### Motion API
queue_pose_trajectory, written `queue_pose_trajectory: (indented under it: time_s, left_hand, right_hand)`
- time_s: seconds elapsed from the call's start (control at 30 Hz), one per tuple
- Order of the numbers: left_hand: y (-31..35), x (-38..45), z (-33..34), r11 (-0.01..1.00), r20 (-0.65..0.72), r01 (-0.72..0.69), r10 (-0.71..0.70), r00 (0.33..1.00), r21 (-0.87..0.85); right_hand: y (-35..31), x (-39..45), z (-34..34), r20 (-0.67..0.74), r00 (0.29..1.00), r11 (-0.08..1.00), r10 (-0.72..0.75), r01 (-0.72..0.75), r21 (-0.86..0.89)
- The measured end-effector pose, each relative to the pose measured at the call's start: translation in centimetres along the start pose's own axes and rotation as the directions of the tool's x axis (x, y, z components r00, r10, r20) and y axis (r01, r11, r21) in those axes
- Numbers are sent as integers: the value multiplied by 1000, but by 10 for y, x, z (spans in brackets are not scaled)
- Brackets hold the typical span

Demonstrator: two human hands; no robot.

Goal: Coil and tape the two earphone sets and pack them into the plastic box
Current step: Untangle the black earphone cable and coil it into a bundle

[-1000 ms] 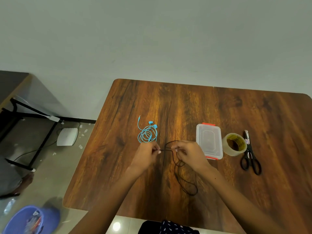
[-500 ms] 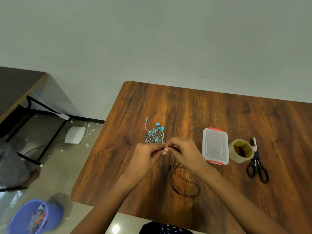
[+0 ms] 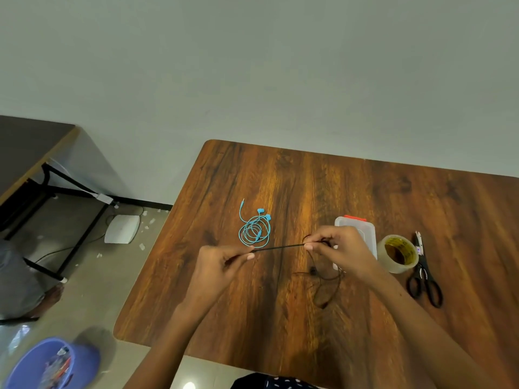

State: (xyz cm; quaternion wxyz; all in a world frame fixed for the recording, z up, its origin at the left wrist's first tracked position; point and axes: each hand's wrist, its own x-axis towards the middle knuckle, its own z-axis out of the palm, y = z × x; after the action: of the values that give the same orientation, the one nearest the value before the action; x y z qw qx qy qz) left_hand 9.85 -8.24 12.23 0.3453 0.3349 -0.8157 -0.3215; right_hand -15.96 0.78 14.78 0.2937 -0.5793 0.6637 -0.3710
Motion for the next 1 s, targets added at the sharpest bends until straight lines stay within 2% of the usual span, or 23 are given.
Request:
queue_pose_trajectory:
  time_s: [0.3, 0.43, 0.5, 0.57, 0.63, 0.7, 0.8, 0.9, 1.0]
  left_hand:
    - [-9, -11, 4, 998, -48, 55, -57, 997, -35]
    - [-7, -16, 6, 990, 18, 137, -137, 990, -19]
    - [-4, -16, 7, 981, 53, 177, -181, 982, 79]
    - [-1, -13, 11, 977, 43, 152, -160, 986, 147]
    - [7, -9, 15, 993, 67, 114, -116, 991, 42]
    - [18, -4, 22, 998, 85, 17, -12, 996, -58]
    - [30, 0, 31, 990, 80, -69, 79, 994, -123]
    - [31, 0, 32, 986, -14, -17, 15, 1000, -168]
    - [30, 0, 31, 991, -52, 7, -14, 999, -131]
  right_hand:
    - [-7, 1, 11, -14, 1000, 1000, 2, -1, 13]
    - [-10, 3, 16, -30, 999, 1000, -15, 14, -13]
    - [-12, 4, 18, -35, 999, 999, -26, 25, -32]
    - [-14, 5, 21, -31, 999, 997, -45, 43, -72]
    - [-17, 6, 25, -15, 998, 993, -53, 51, -109]
    - [-21, 6, 29, -5, 998, 990, -66, 65, -125]
    - [-26, 5, 34, 6, 995, 989, -97, 97, -115]
    - [-28, 3, 37, 3, 995, 993, -98, 98, -64]
    - [-28, 1, 43, 32, 994, 993, -105, 106, -41]
